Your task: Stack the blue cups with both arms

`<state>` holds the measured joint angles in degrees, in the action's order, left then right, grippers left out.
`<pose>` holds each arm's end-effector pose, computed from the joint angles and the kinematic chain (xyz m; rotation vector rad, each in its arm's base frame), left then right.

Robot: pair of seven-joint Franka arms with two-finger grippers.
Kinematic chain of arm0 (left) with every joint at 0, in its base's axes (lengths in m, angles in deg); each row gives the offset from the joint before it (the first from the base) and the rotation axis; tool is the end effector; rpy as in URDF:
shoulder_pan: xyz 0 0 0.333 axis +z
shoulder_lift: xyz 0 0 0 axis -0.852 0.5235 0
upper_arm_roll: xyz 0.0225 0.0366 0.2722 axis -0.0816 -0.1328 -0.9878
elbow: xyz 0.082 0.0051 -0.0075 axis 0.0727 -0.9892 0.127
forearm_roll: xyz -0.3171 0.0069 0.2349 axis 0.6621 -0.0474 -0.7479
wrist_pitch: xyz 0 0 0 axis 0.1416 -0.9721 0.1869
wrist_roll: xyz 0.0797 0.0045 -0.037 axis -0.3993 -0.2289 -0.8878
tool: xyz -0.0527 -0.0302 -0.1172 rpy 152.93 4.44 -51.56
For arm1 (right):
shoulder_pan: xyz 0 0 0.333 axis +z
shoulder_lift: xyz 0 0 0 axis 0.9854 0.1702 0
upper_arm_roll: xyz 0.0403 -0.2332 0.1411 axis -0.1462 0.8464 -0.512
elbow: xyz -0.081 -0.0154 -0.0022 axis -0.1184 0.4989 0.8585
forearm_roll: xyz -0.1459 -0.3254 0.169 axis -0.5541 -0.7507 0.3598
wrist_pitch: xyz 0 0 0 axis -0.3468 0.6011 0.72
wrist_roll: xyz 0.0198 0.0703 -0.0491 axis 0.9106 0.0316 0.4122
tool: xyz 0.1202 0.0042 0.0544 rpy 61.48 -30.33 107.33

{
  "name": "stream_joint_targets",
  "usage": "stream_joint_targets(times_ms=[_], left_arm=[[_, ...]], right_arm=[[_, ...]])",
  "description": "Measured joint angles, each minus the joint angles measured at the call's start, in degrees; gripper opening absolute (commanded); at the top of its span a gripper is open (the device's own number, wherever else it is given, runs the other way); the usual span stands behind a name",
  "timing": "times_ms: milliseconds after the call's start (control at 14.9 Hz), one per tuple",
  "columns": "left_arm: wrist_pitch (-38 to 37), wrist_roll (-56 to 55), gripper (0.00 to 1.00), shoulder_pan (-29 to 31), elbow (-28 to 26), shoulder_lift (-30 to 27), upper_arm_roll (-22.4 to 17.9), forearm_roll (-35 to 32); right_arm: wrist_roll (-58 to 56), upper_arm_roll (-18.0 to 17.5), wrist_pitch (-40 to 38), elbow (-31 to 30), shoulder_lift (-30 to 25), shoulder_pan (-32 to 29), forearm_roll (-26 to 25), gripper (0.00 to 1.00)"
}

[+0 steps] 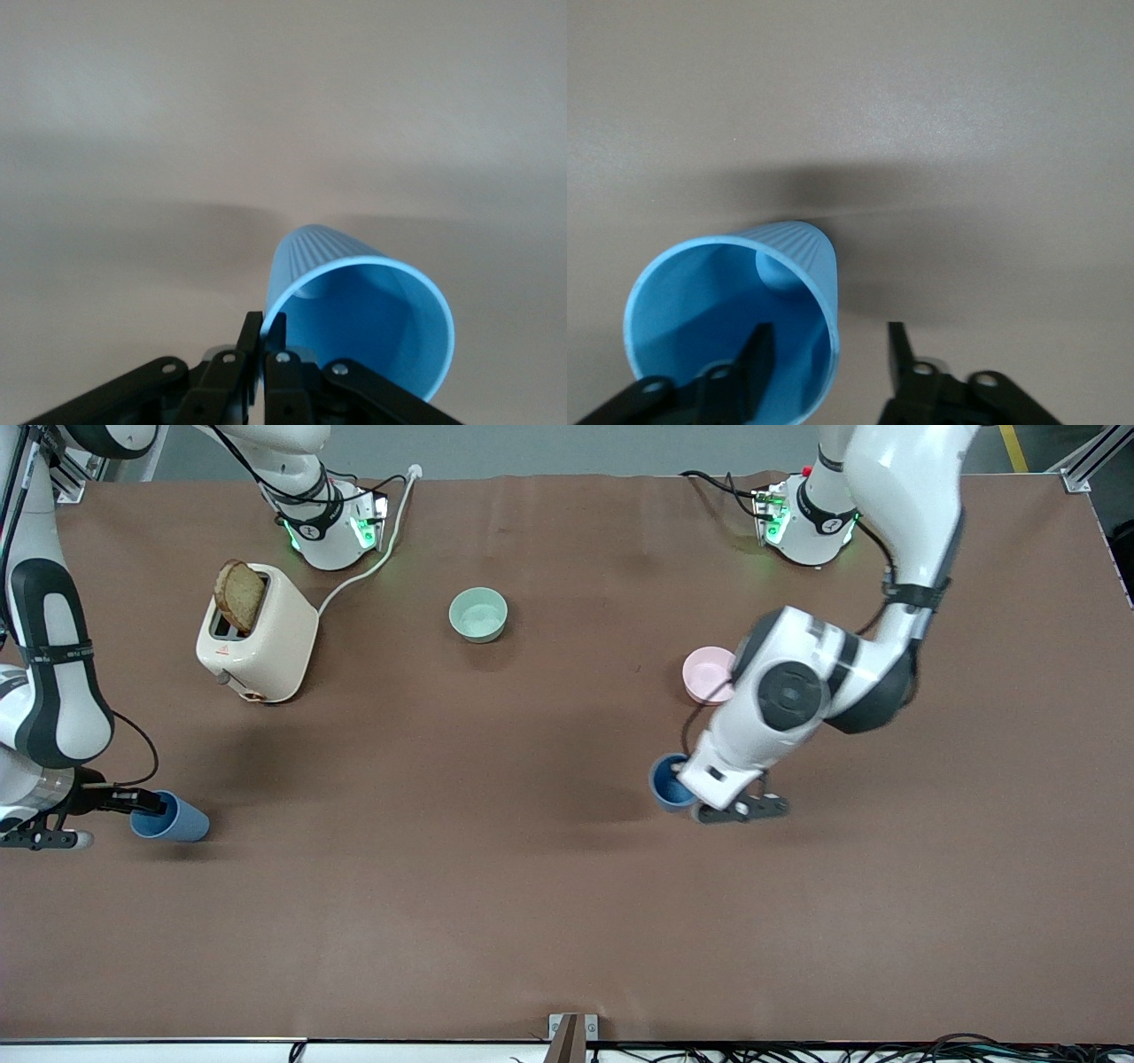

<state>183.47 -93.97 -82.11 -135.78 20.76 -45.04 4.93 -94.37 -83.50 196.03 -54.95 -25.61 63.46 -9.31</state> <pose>0.5668 -0.3576 0.2848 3.0858 0.1460 -0.0929 0.6074 -0.2292 0.1918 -3.0782 0.0624 0.0302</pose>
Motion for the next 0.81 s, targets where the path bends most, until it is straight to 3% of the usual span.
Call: stream_joint_targets(times_ms=[202,471,538,605,672,807], left_arm=[[0.84,-6.27,0.0,-6.11,2.22,4.18,-0.08,0.0],[6.52,-10.46,0.04,-9.81,4.88,10.14,-0.09,0.0],[7.84,-10.91,0.19,-10.15,5.12,11.05,-0.08,0.0],[8.68,-11.2,0.47,-10.38,5.33,11.68,-0.07,0.0],[8.75,-11.4,0.96,-10.44,5.54,11.8,-0.07,0.0],[9.13,-11.68,1.0,-10.38,5.71,11.94,-0.13,0.0]], right_arm=[[-0.26,-0.03,0.23,0.0,-0.01,-0.1,0.62,0.0],[-0.43,-0.51,-1.34,0.45,-1.47,0.33,0.68,0.0],[-0.43,-0.63,-3.58,0.78,-2.94,0.9,0.67,0.0],[-0.18,-0.69,-6.27,1.02,-5.15,1.93,0.67,0.0],[0.93,-0.72,-9.37,1.13,-7.76,3.24,0.68,0.0],[5.42,-0.85,-16.27,1.13,-13.02,6.55,0.68,0.0]])
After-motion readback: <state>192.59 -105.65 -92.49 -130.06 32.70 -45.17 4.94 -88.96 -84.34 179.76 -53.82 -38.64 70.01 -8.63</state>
